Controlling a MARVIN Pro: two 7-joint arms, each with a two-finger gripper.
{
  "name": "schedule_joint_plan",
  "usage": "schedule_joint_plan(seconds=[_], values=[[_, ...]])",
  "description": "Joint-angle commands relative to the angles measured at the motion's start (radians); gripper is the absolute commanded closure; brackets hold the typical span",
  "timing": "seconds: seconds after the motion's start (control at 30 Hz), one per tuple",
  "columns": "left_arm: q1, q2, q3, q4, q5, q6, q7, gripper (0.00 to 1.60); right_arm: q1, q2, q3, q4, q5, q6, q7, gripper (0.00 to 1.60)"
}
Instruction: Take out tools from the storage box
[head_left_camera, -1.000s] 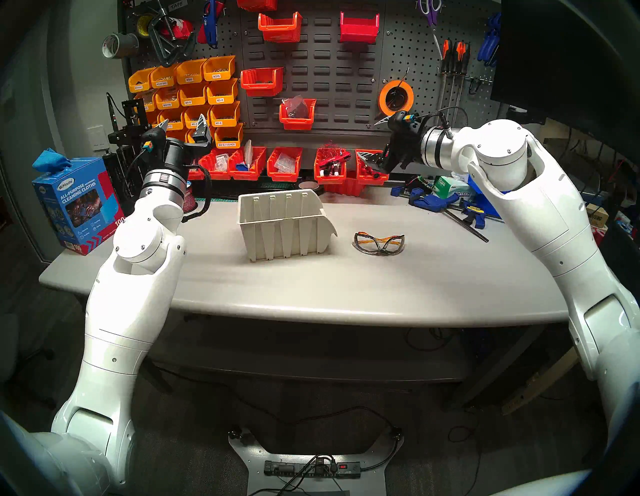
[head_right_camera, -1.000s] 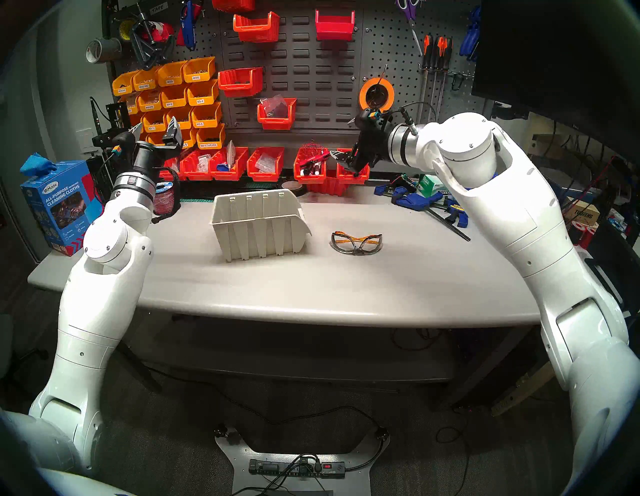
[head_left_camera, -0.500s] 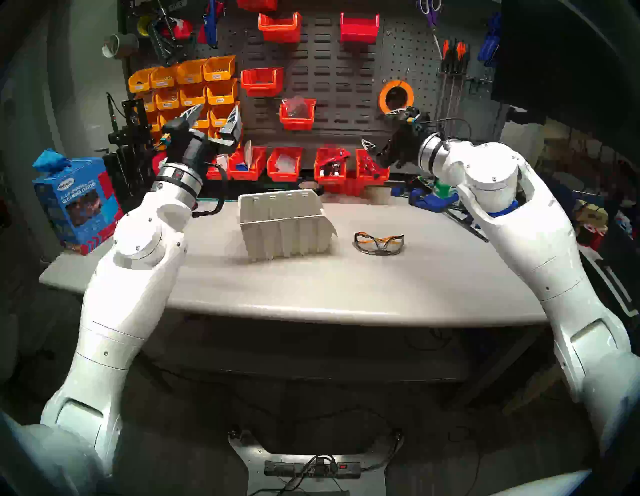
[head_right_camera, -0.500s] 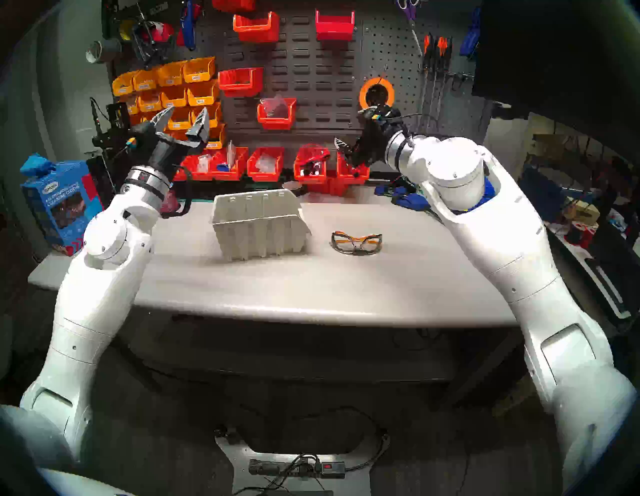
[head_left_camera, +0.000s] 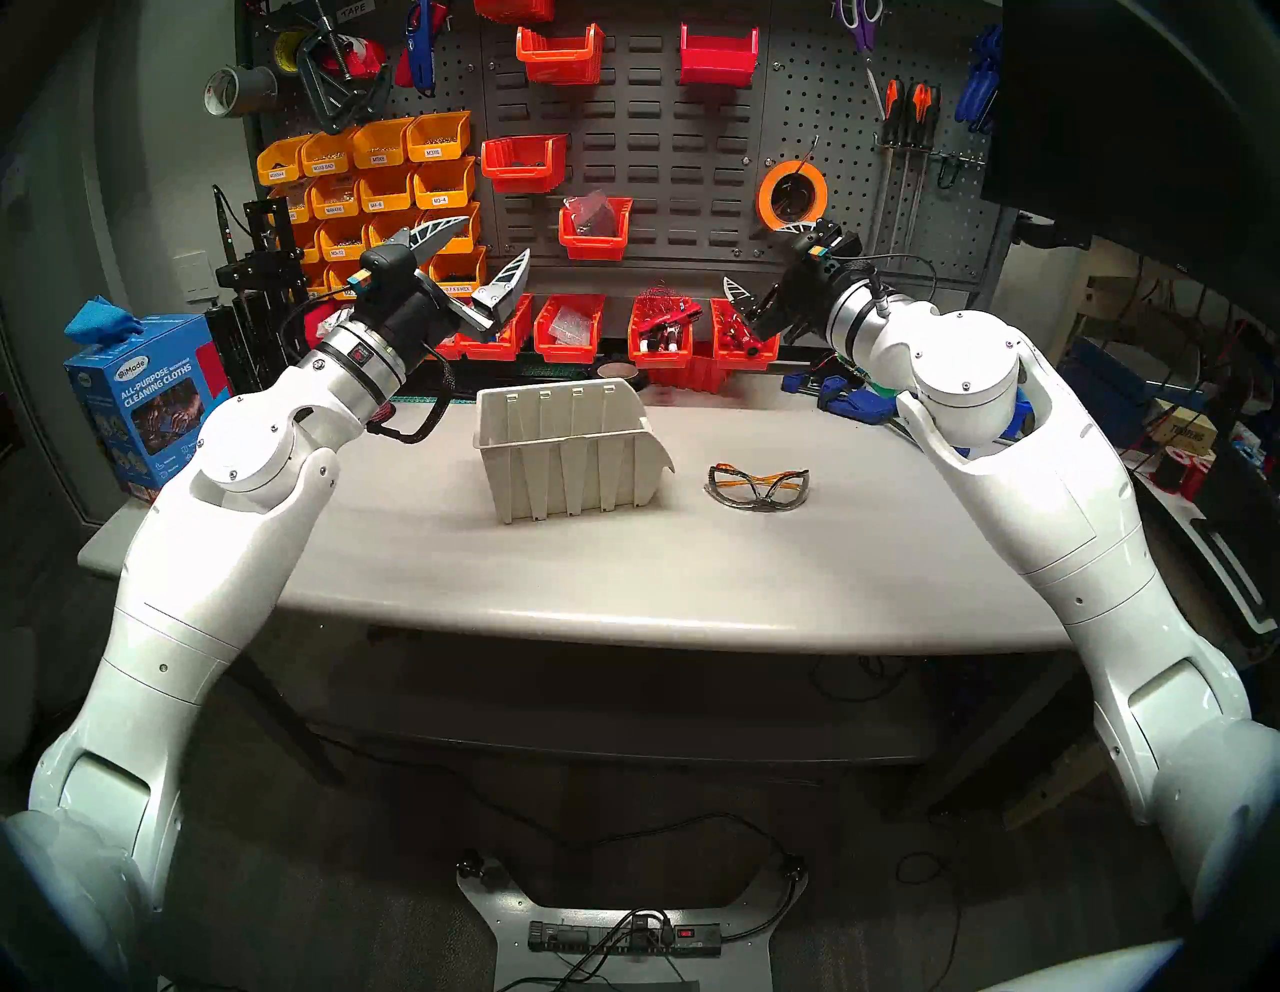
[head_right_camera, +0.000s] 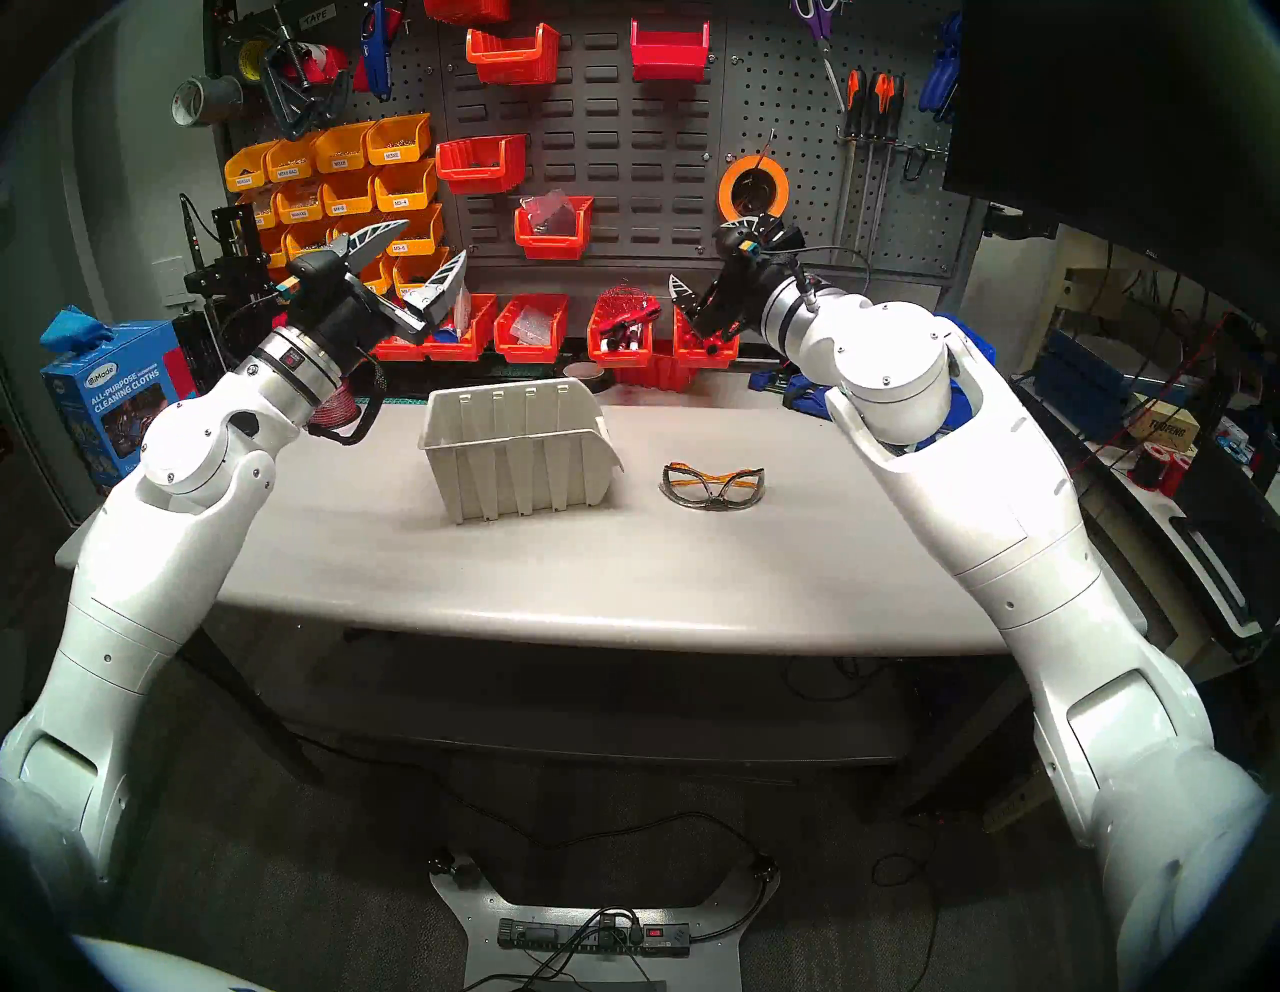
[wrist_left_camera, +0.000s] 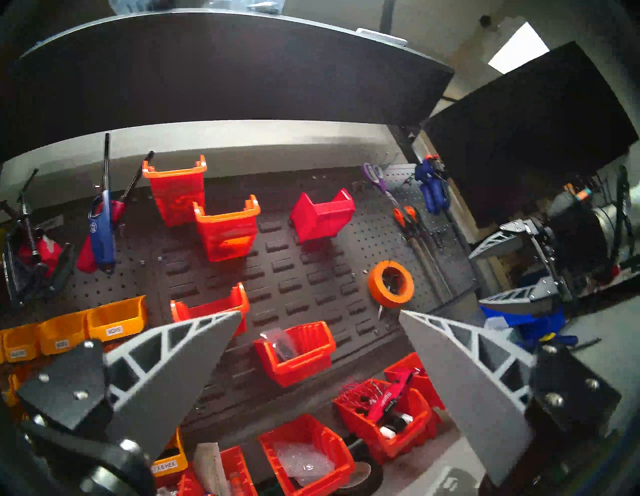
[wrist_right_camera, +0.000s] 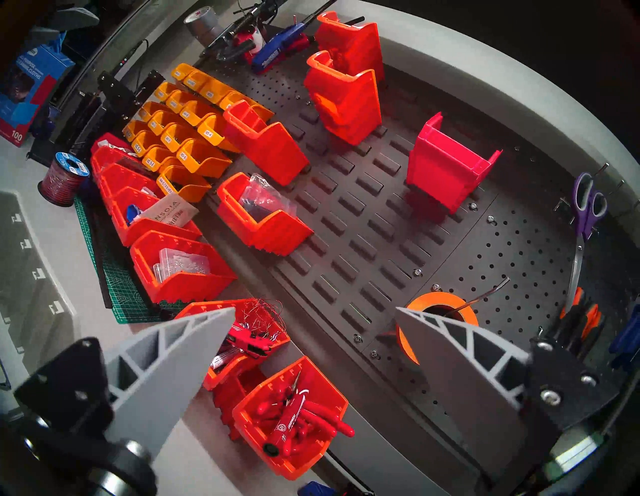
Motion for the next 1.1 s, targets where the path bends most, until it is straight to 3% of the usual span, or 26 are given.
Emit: schedule_joint_plan(seconds=[0.0, 0.2, 0.23, 0.27, 0.5, 0.57, 0.73, 0.8, 0.9, 1.0, 1.03, 1.07], values=[[-0.053, 0.110, 0.018, 0.007, -0.033, 0.006, -0.118, 0.00, 0.008, -0.004, 0.016, -0.016, -0.007, -0.005, -0.026, 0.00], [-0.061, 0.195, 0.057, 0.012, -0.087, 0.016, -0.251, 0.00, 0.006, -0.007, 0.016, -0.016, -0.010, -0.006, -0.033, 0.00], [-0.063, 0.183, 0.059, 0.014, -0.083, 0.020, -0.245, 0.00, 0.006, -0.007, 0.017, -0.016, -0.010, -0.006, -0.034, 0.00], [-0.072, 0.213, 0.073, 0.019, -0.100, 0.022, -0.293, 0.00, 0.005, -0.007, 0.017, -0.017, -0.011, -0.006, -0.036, 0.00], [-0.123, 0.265, 0.144, 0.028, -0.123, 0.051, -0.412, 0.00, 0.003, -0.009, 0.017, -0.017, -0.013, -0.006, -0.042, 0.00], [-0.156, 0.281, 0.182, 0.050, -0.122, 0.057, -0.484, 0.00, 0.002, -0.010, 0.018, -0.018, -0.015, -0.007, -0.046, 0.00], [-0.223, 0.266, 0.227, 0.098, -0.080, 0.047, -0.580, 0.00, 0.000, -0.011, 0.019, -0.020, -0.017, -0.007, -0.051, 0.00], [-0.212, 0.250, 0.216, 0.101, -0.058, 0.041, -0.590, 0.00, -0.001, -0.012, 0.019, -0.021, -0.017, -0.007, -0.053, 0.00], [-0.257, 0.212, 0.230, 0.150, -0.011, 0.020, -0.670, 0.00, -0.003, -0.013, 0.020, -0.022, -0.019, -0.007, -0.057, 0.00], [-0.295, 0.165, 0.244, 0.196, 0.054, -0.020, -0.692, 0.00, -0.004, -0.013, 0.021, -0.023, -0.020, -0.006, -0.060, 0.00], [-0.274, 0.150, 0.219, 0.194, 0.073, -0.031, -0.689, 0.00, -0.005, -0.013, 0.021, -0.024, -0.020, -0.006, -0.061, 0.00], [-0.315, 0.141, 0.254, 0.221, 0.092, -0.048, -0.698, 0.00, -0.005, -0.013, 0.021, -0.024, -0.020, -0.006, -0.061, 0.00]])
